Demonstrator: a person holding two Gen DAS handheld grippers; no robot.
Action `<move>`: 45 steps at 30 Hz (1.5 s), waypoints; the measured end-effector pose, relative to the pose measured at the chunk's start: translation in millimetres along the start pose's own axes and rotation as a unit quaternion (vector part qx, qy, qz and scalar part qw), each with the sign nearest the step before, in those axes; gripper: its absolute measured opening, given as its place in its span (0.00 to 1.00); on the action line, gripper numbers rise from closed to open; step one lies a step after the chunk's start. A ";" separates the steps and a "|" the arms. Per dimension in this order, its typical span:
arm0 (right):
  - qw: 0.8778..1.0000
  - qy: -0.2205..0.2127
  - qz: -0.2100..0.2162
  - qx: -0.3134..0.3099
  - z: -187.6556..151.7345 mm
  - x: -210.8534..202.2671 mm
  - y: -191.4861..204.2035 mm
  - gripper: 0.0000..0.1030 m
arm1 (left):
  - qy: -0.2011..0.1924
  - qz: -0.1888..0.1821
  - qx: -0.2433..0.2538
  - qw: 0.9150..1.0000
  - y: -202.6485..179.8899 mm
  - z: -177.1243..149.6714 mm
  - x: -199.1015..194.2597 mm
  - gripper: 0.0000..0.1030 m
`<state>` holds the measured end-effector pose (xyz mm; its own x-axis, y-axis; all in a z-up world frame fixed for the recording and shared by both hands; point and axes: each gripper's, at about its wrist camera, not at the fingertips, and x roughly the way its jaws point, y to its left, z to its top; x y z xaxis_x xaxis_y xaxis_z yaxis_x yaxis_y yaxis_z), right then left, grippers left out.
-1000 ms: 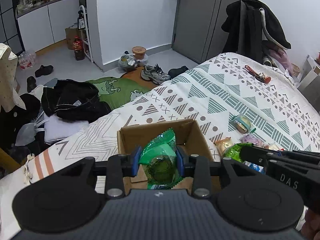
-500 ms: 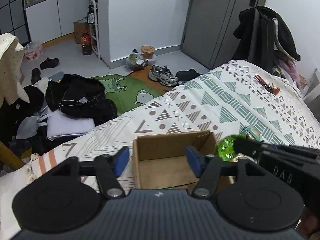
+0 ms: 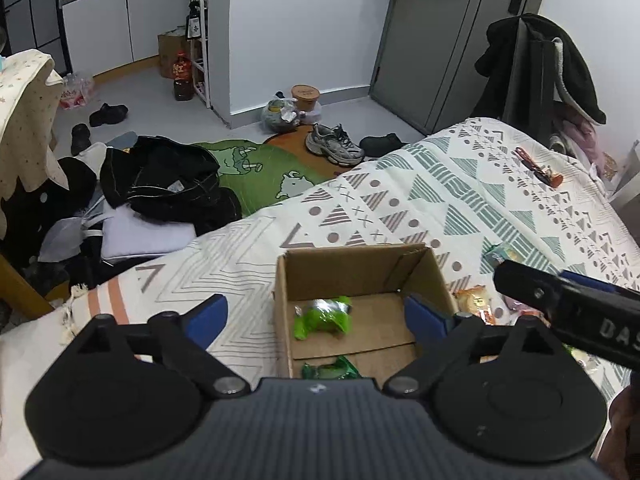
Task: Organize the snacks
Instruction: 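Carry the green packet into the cardboard box and open the left tool while the right tool does the same, then move both tools back from the box toward the snack pile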
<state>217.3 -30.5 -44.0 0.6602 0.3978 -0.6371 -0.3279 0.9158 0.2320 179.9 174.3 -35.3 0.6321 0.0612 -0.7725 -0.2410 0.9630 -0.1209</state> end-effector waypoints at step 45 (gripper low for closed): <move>0.992 0.003 -0.110 0.062 -75.3 -79.5 -147.6 0.77 | 0.023 -0.073 0.058 0.995 -138.1 -55.6 -16.7 1.00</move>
<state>162.3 -201.4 -82.9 0.7020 0.1875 -0.6871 -0.0908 0.9804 0.1748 161.7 25.7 -40.3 0.6186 -0.0912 -0.7804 -0.0604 0.9848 -0.1630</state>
